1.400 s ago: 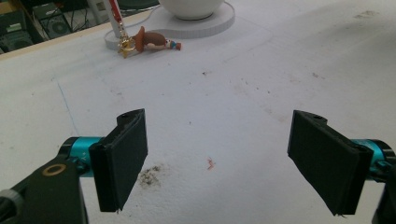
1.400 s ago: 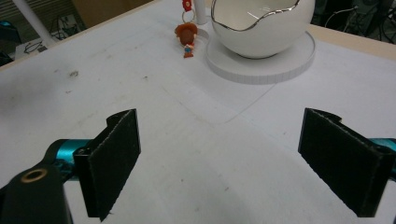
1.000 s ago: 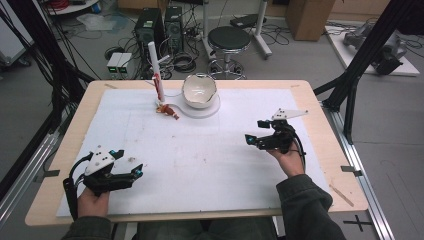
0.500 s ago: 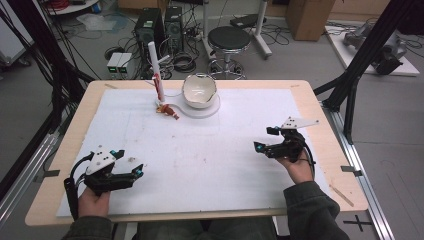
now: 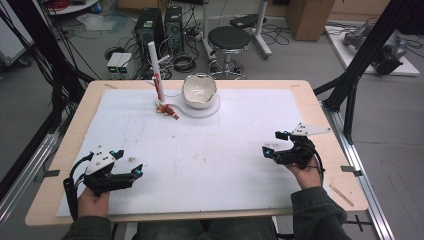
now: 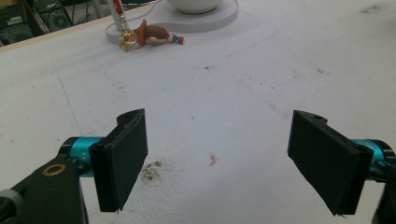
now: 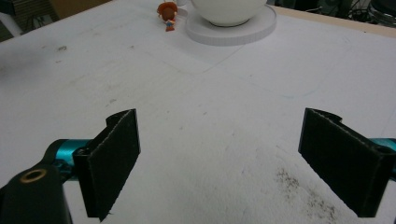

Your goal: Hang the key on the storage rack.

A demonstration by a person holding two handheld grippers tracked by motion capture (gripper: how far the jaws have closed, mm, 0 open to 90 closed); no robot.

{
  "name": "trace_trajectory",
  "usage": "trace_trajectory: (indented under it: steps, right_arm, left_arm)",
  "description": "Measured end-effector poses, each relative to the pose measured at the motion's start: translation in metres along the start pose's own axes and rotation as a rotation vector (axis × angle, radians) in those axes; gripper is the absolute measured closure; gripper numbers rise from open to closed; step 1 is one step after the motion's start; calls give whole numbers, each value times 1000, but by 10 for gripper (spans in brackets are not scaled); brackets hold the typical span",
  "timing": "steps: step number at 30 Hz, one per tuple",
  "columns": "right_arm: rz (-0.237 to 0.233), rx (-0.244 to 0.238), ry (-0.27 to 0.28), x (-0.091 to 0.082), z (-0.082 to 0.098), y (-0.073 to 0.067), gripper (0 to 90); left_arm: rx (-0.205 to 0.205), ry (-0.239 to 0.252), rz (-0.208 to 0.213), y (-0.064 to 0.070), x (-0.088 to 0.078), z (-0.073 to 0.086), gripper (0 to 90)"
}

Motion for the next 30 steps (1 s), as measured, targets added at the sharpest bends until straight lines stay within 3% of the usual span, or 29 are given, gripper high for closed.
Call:
trace_trajectory:
  steps: [30]
  right_arm:
    - [5,-23,0,-25,13,-14,121]
  left_arm:
    - [-17,-13,5,-2,-3,4,205]
Point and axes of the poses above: each handheld gripper's, and its own axes: x roughly forward along the jaws, z roughly out of its underside, y roughly to its right, the point moved 4 cm from there along x, roughly forward along the jaws, and after that the axes turned 7 degrees about y, right-handed, at the moved point
